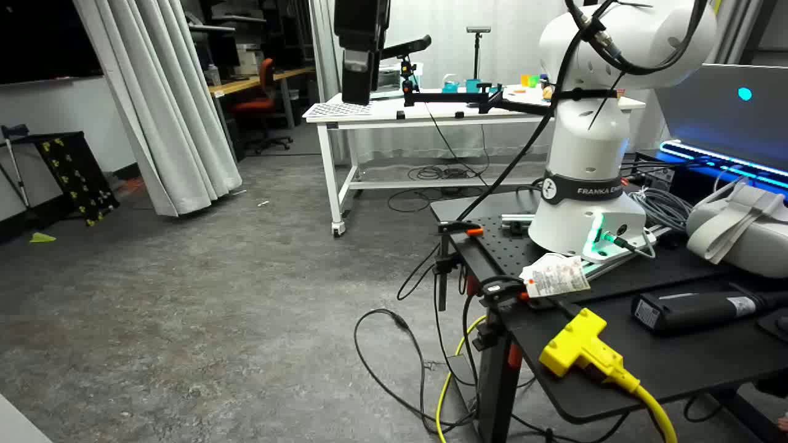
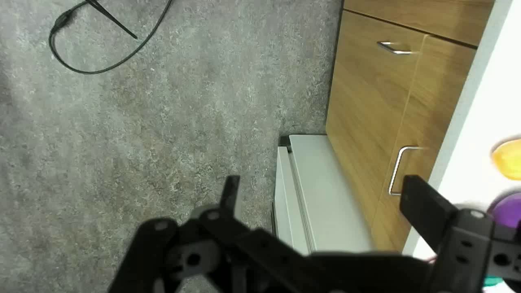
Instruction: Open the drawer
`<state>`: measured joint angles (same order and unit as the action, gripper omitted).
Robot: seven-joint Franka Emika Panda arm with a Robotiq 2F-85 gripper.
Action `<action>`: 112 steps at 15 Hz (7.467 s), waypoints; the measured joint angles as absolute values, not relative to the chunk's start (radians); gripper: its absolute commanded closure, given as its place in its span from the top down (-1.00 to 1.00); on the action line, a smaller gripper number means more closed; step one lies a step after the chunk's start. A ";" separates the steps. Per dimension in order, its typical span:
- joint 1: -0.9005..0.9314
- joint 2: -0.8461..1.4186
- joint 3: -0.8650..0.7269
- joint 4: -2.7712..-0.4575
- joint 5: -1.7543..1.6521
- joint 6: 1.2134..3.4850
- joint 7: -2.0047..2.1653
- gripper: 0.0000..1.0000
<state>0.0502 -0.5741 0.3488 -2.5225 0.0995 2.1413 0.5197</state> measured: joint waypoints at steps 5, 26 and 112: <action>0.050 -0.572 0.349 -2.522 0.099 2.141 0.520 1.00; 0.052 -0.560 0.341 -2.522 0.098 2.135 0.517 1.00; -0.053 0.895 0.435 -1.747 0.432 2.750 -0.012 1.00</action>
